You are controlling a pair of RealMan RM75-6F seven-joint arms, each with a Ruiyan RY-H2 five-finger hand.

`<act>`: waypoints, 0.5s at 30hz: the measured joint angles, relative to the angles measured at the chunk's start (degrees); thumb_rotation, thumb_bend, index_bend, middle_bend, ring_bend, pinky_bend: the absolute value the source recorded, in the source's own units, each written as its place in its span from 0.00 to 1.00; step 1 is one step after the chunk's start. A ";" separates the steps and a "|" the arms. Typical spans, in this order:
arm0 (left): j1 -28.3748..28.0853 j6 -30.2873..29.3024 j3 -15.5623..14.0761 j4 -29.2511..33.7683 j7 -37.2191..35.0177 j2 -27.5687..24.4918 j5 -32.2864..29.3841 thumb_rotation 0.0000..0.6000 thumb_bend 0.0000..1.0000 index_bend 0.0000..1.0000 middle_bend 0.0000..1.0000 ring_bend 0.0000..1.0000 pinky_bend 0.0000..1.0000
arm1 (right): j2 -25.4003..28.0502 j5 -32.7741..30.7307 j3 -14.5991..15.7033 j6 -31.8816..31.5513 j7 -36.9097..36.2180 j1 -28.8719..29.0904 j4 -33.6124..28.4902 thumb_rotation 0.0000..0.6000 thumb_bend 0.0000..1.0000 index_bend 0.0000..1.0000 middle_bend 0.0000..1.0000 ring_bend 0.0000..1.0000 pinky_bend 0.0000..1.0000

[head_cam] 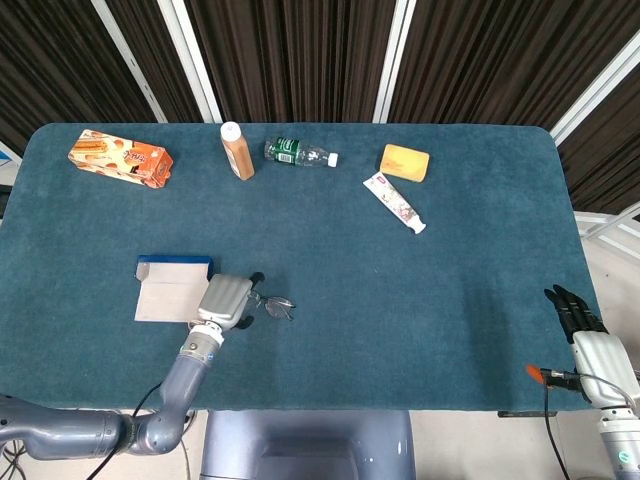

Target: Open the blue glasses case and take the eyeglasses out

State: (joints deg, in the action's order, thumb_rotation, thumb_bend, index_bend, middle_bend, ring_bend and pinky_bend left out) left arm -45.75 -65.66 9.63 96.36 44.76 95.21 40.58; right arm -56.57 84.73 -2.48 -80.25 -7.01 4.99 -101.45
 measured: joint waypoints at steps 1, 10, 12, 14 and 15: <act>0.25 -0.24 -0.12 0.39 -0.42 -0.39 0.48 1.00 0.20 0.22 0.94 0.85 0.97 | 0.00 0.01 0.01 -0.02 0.01 -0.01 -0.01 1.00 0.16 0.00 0.00 0.00 0.19; 6.91 -6.06 -4.23 6.85 -8.67 -8.94 12.40 1.00 0.20 0.08 0.28 0.30 0.50 | -0.16 0.10 0.01 -0.22 0.62 -0.05 0.06 1.00 0.16 0.00 0.00 0.00 0.19; 9.32 -8.15 -6.45 7.71 -10.96 -11.73 16.97 1.00 0.20 0.03 0.15 0.17 0.36 | -0.24 0.24 0.00 -0.39 0.86 -0.07 0.13 1.00 0.16 0.00 0.00 0.00 0.19; 11.50 -10.28 -8.63 7.75 -12.63 -13.98 21.33 1.00 0.19 0.00 0.05 0.06 0.24 | -0.42 0.47 -0.06 -0.81 1.04 -0.13 0.25 1.00 0.16 0.00 0.00 0.00 0.19; 13.14 -12.03 -10.20 7.43 -13.71 -15.45 24.38 1.00 0.18 0.00 0.02 0.02 0.17 | -0.52 0.67 -0.11 -1.10 1.13 -0.16 0.34 1.00 0.16 0.00 0.00 0.00 0.19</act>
State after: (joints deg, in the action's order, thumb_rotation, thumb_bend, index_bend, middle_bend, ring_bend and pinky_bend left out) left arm -32.60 -77.68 -0.57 103.79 31.04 79.76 64.96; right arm -57.09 85.40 -2.59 -81.35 -5.87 4.83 -101.10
